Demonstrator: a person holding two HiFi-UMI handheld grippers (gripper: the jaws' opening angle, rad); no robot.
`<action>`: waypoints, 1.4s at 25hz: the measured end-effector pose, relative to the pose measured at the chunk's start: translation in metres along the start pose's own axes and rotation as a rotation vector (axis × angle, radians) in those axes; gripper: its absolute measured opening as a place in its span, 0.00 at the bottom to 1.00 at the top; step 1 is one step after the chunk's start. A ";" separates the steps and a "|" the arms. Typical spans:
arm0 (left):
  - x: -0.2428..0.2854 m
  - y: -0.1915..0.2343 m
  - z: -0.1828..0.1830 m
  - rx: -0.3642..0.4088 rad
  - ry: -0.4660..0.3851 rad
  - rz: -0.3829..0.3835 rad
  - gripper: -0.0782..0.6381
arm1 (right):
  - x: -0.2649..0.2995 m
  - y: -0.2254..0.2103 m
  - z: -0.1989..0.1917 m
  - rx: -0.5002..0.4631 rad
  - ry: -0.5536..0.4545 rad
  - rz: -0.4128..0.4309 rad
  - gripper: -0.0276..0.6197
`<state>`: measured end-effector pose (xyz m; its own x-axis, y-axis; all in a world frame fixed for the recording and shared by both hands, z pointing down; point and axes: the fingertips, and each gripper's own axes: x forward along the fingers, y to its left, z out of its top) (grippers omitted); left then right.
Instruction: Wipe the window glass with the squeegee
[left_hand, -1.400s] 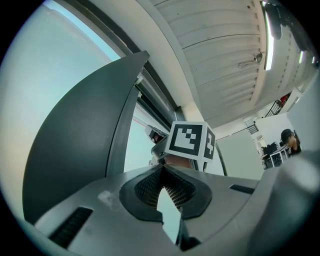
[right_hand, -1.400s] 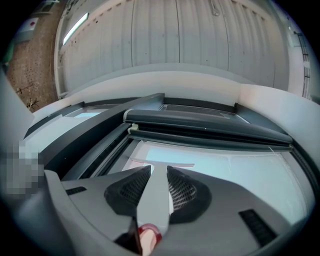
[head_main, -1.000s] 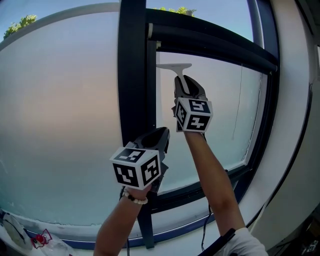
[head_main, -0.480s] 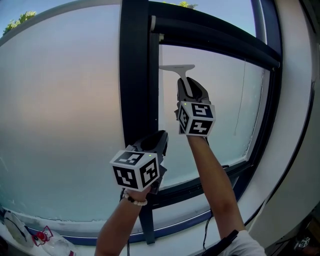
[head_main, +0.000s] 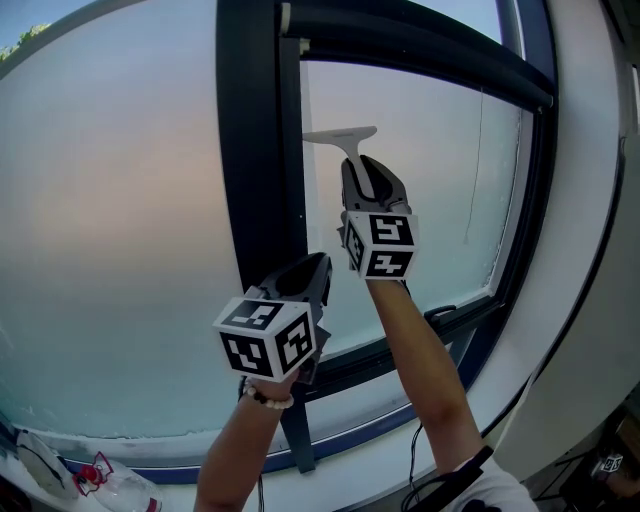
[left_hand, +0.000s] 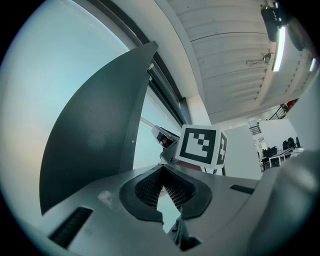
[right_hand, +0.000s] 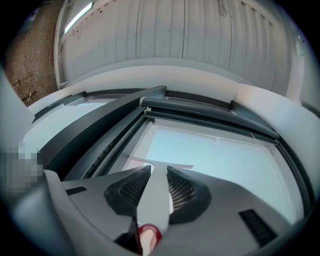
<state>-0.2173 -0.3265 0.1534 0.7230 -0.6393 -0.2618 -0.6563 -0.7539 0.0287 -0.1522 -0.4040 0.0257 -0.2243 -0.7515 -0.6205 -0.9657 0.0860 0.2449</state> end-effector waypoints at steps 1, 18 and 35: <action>0.000 0.000 -0.003 -0.003 0.005 -0.001 0.11 | -0.003 0.001 -0.003 -0.002 0.002 -0.002 0.18; -0.004 0.000 -0.052 -0.043 0.061 -0.002 0.11 | -0.060 0.023 -0.063 -0.058 0.051 -0.005 0.18; -0.013 -0.002 -0.087 -0.076 0.102 0.016 0.11 | -0.093 0.033 -0.103 0.007 0.107 0.001 0.18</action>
<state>-0.2064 -0.3296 0.2405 0.7331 -0.6607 -0.1613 -0.6526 -0.7502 0.1065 -0.1502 -0.3982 0.1683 -0.2104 -0.8168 -0.5372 -0.9665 0.0913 0.2397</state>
